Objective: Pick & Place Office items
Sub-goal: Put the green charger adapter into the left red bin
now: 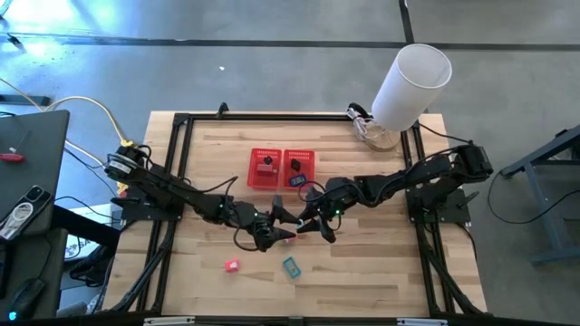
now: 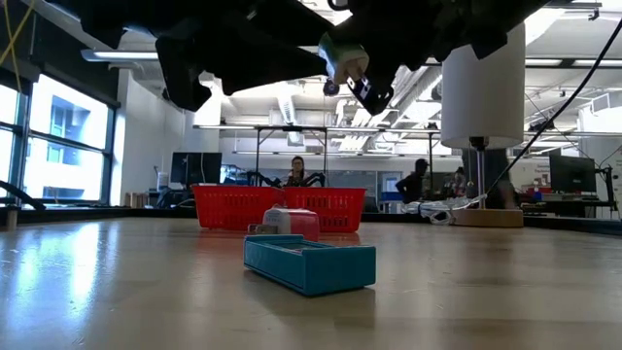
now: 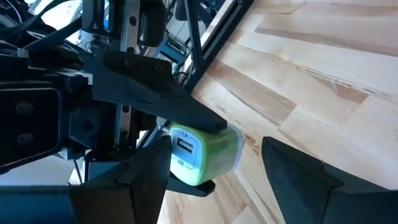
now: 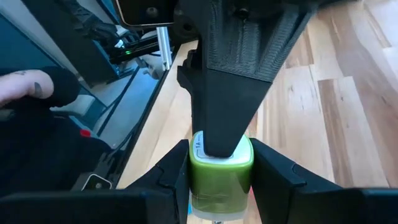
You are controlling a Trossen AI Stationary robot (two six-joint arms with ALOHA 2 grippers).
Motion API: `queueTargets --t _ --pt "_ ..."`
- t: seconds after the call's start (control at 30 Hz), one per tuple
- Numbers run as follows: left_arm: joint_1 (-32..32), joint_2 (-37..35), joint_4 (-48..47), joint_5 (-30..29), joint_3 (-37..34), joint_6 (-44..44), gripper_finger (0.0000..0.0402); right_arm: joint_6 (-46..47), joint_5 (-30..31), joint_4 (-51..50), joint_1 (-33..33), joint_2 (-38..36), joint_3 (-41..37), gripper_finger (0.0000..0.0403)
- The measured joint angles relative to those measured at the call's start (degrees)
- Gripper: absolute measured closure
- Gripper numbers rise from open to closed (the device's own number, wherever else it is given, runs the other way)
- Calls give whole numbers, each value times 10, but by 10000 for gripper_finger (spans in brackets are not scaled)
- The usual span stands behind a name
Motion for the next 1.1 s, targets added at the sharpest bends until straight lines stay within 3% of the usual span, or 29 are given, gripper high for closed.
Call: queueTargets --t 0.47,0.8,1.1 --pt "7 9 -29 56 -2 -59 160 5 -86 -29 -6 107 88 286" --pt "7 28 -27 69 1 -87 161 -1 -63 -41 -20 109 100 286" --pt "7 28 -35 71 1 -90 212 0 -73 -52 -20 109 100 284"
